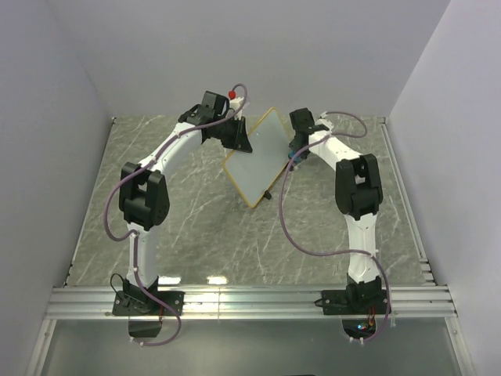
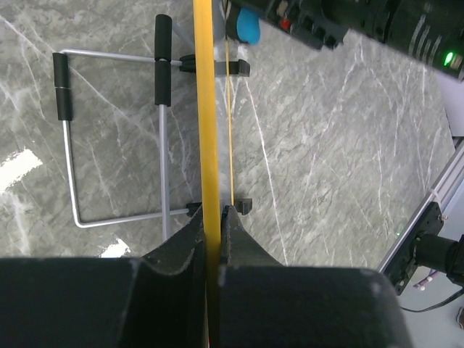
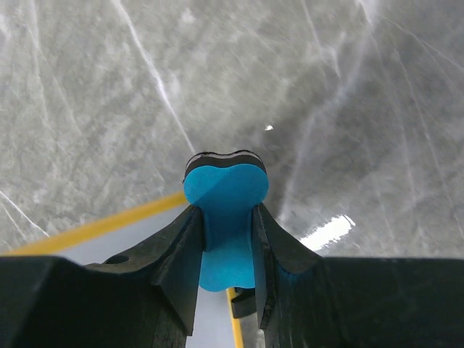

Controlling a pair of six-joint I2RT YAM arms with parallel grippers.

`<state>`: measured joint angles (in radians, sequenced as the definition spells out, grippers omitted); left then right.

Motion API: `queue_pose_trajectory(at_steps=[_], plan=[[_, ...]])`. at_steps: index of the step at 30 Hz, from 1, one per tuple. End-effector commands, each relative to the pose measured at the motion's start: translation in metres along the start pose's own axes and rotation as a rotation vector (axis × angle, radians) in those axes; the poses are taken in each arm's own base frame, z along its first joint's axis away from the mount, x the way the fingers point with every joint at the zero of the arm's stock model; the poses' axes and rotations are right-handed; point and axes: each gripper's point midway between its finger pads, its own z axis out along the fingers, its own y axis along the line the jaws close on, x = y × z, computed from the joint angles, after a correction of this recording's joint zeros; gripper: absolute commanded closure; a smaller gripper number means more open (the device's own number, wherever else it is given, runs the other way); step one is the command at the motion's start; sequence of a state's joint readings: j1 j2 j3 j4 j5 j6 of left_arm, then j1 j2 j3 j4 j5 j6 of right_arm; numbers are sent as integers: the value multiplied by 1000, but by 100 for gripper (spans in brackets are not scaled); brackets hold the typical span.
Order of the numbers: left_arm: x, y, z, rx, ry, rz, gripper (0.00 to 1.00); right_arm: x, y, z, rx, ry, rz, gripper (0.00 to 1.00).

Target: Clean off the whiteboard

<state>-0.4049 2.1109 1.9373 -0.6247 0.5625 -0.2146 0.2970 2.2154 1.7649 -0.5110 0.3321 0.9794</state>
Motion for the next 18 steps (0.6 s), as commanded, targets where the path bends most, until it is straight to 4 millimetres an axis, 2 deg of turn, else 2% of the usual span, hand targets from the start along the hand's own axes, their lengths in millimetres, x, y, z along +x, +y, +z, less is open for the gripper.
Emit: queue_pose_trajectory(at_steps=[1,3,4,7,10,13,15,17,18], plan=[[50,28,20,-116,148,111,100,-25,55,-9,-128,-51,46,100],[53,27,19,-114,152,107,100,-32,58,-4,-127,-54,50,100],[56,28,19,-113,158,104,100,-44,66,-8,-149,-71,63,100],[60,28,19,-111,165,99,100,-58,79,-13,-202,-100,81,100],[59,28,19,-112,162,98,100,-64,87,-25,-250,-113,96,100],[61,31,23,-114,169,89,100,-61,88,-36,-279,-92,129,100],[64,34,28,-116,182,74,100,-52,86,-48,-302,-59,149,100],[67,39,34,-126,196,60,100,-40,93,-63,-346,-33,156,100],[68,41,36,-129,202,49,100,-33,88,-71,-352,-20,155,100]])
